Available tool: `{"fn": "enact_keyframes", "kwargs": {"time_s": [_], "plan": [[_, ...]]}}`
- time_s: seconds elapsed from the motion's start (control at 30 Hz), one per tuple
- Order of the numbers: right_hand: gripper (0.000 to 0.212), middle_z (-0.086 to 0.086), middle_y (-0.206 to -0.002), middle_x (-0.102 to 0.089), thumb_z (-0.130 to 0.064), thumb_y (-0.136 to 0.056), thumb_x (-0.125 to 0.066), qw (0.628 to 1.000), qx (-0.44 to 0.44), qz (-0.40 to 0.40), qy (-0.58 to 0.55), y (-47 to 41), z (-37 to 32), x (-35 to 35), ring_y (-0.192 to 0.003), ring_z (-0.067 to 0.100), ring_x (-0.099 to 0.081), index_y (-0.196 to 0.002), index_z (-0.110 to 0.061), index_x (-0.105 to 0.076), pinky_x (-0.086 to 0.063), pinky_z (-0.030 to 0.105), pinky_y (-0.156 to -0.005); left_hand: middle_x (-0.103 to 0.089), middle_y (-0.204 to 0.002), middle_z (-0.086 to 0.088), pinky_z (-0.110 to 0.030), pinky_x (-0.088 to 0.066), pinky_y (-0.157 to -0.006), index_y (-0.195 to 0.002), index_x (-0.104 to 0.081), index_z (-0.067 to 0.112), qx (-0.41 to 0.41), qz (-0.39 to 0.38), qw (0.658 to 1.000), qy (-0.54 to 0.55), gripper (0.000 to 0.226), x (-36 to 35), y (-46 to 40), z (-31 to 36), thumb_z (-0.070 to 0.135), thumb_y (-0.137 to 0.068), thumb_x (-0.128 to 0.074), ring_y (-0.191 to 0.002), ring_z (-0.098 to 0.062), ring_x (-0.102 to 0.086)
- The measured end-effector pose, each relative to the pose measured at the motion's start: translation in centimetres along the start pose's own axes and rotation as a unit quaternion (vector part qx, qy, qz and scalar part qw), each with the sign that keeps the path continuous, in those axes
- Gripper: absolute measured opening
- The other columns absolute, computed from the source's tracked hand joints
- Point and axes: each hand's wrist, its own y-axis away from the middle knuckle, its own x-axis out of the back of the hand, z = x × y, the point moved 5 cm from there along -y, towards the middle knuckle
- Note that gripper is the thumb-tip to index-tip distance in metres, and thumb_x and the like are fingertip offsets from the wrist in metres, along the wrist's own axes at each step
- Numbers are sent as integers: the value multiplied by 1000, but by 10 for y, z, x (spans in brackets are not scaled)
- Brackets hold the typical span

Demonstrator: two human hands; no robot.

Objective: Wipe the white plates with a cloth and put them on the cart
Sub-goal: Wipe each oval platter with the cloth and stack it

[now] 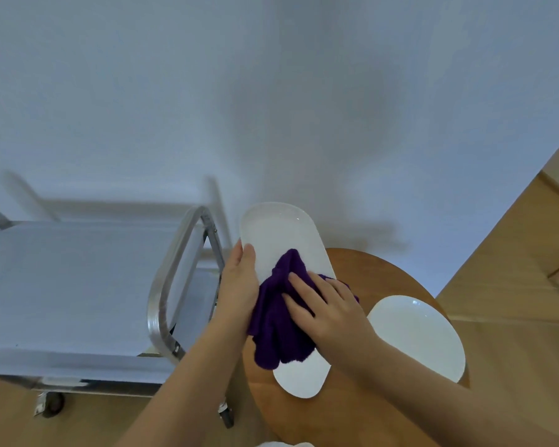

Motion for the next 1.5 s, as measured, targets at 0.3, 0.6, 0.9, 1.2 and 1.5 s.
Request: {"fn": "enact_keyframes", "kwargs": {"time_s": [0.3, 0.6, 0.9, 1.2, 1.5], "plan": [[72, 4, -141, -46, -24, -76, -72, 957, 272, -88, 43, 25, 39, -7, -126, 30, -48, -138, -27, -35, -45, 42, -98, -67, -118, -14, -40, -54, -85, -124, -61, 16, 148, -306, 938, -73, 33, 0, -7, -5, 28, -96, -50, -107, -31, -64], [66, 8, -129, -59, -21, -61, -84, 970, 205, -127, -21, 5, 54, 1, -115, 31, -58, -123, -18, -61, -50, 40, -88, -62, -121, -20, -40, -48, -92, -125, -58, 3, 203, -336, 918, -60, 49, 5, -25, -7, 32, -85, -59, -102, -29, -62], [23, -27, -73, -66, -19, -75, -75, 834, -229, -328, -381, 12, 51, -9, -72, -10, -60, -83, -38, -63, -45, 11, -64, -62, -128, -13, -51, -49, -89, -122, -63, 12, 106, -239, 907, 331, 77, 21, -35, -8, 67, -69, -60, -110, -30, -63], [58, 5, -101, -71, -32, -55, -89, 538, -332, -273, -725, 20, 50, -15, -94, 24, -67, -107, -23, -66, -55, 33, -74, -68, -117, -14, -53, -50, -92, -107, -74, 11, 72, -270, 879, 387, 64, 19, -18, -2, 43, -53, -89, -107, -31, -65], [67, 11, -94, -64, -76, -74, -35, 511, -705, -100, -481, 58, 77, -30, -89, 27, -61, -95, -14, -51, -52, 41, -77, -73, -104, -11, -42, -57, -72, -110, -65, 16, 73, -95, 950, 290, 50, 35, -22, -7, 55, -91, -40, -92, -26, -71]]}}
